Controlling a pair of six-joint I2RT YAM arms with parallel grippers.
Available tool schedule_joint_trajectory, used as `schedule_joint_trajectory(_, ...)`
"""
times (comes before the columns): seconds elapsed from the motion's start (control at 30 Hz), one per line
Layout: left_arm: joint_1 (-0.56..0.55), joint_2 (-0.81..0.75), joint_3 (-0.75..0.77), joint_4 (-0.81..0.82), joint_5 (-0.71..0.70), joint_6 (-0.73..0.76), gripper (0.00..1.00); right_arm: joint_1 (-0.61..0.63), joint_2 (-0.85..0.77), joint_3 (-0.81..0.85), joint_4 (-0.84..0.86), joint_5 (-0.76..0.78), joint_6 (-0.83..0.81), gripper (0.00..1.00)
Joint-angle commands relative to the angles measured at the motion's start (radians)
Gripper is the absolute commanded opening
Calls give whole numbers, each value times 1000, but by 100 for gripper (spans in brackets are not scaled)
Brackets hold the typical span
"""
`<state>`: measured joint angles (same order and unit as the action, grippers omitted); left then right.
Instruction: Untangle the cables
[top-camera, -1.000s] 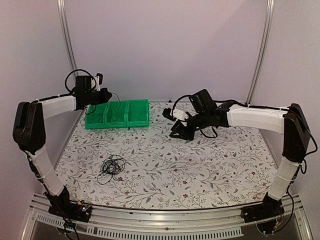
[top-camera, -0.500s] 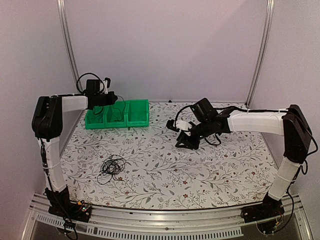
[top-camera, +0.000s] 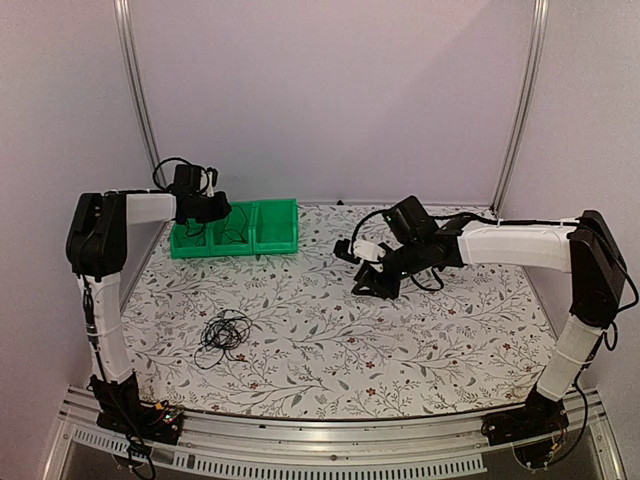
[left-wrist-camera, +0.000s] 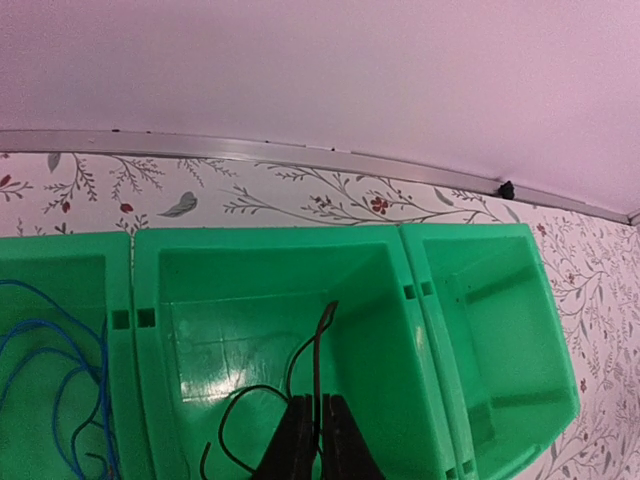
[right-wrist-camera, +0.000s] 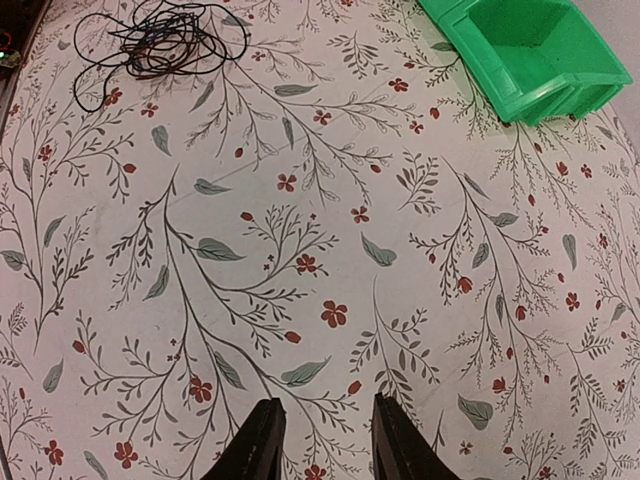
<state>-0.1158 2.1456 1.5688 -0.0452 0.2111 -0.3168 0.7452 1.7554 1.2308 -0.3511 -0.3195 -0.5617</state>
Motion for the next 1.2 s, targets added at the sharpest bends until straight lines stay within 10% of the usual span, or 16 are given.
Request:
schedule_joint_trajectory(0.0, -17, 30, 6, -32, -5, -36, 3, 0, 7, 22, 20, 8, -4, 34)
schedule_joint_trajectory(0.57, -31, -313, -119, -264, -153, 1, 45, 2, 39, 93, 30, -35, 7, 35)
schedule_joint_trajectory(1.17, -356, -1028, -896, -397, -103, -303, 43, 142, 257, 335, -32, -180, -21, 33)
